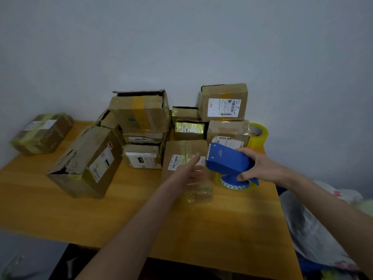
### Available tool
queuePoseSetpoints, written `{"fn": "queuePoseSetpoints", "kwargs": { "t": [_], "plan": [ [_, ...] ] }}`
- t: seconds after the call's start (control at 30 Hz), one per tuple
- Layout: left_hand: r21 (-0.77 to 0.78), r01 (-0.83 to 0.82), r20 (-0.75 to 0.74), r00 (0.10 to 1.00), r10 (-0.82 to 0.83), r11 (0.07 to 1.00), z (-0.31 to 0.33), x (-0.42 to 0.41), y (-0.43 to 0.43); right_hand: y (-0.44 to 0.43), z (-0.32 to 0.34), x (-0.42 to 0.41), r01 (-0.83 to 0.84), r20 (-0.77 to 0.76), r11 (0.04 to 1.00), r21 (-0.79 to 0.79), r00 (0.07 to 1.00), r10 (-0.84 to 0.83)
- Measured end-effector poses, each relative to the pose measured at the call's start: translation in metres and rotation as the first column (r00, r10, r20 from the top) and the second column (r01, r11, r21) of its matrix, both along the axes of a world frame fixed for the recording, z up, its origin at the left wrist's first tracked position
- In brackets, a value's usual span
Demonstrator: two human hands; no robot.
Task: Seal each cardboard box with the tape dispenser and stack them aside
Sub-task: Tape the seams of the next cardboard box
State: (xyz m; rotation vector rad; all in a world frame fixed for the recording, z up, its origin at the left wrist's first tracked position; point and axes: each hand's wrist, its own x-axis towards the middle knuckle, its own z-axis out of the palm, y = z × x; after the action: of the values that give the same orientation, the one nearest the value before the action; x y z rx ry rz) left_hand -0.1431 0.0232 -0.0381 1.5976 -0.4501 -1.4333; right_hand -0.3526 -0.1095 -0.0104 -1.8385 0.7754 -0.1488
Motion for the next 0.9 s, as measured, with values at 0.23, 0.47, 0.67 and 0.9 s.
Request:
{"fn": "queuePoseSetpoints", "kwargs": {
  "t": [0.23,0.47,0.67,0.9],
  "plan": [
    [-0.088,-0.134,0.139,0.98,0.146,0.987,-0.011,0.009,0.015,0.002,-0.004,0.018,-0.181,-0.134,0.959,-0.22,0.979,0.154],
    [-0.04,-0.197,0.343,0.918,0.198,0.98,-0.025,0.021,0.033,0.013,-0.009,0.048,-0.366,-0.337,0.768,-0.525,0.918,0.207],
    [-0.042,-0.24,0.397,0.887,0.236,0.97,-0.029,0.035,0.054,0.015,-0.011,0.06,-0.44,-0.382,0.736,-0.515,0.886,0.262],
    [-0.017,-0.429,0.482,0.788,0.383,0.903,-0.043,0.07,0.084,-0.007,-0.016,0.033,-0.472,-0.415,0.758,-0.45,0.862,0.29]
  ]
}}
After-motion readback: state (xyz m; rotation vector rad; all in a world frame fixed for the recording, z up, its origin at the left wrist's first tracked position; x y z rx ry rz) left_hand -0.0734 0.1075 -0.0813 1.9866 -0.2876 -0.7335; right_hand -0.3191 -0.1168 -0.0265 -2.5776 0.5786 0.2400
